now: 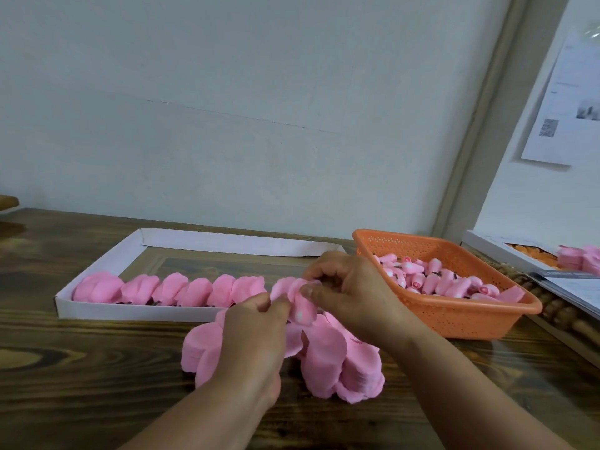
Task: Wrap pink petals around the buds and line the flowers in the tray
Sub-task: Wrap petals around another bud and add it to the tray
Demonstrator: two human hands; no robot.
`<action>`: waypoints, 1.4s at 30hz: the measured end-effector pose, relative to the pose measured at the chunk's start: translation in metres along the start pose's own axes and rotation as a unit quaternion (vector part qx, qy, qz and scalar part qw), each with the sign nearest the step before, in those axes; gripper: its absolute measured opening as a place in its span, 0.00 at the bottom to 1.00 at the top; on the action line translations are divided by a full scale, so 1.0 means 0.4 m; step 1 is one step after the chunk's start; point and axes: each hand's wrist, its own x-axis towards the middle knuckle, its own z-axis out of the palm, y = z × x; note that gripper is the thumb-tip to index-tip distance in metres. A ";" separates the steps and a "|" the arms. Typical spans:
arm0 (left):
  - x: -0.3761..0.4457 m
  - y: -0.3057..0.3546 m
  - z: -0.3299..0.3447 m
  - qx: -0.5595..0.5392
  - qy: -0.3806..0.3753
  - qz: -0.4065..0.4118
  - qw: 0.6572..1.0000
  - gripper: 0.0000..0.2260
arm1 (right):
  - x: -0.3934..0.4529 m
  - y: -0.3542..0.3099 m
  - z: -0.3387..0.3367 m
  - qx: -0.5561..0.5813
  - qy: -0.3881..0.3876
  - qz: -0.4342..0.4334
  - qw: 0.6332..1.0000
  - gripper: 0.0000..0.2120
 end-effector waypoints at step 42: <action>0.004 0.026 -0.026 0.032 -0.163 -0.012 0.986 0.06 | -0.009 0.002 -0.014 0.163 -0.013 0.121 0.979 0.07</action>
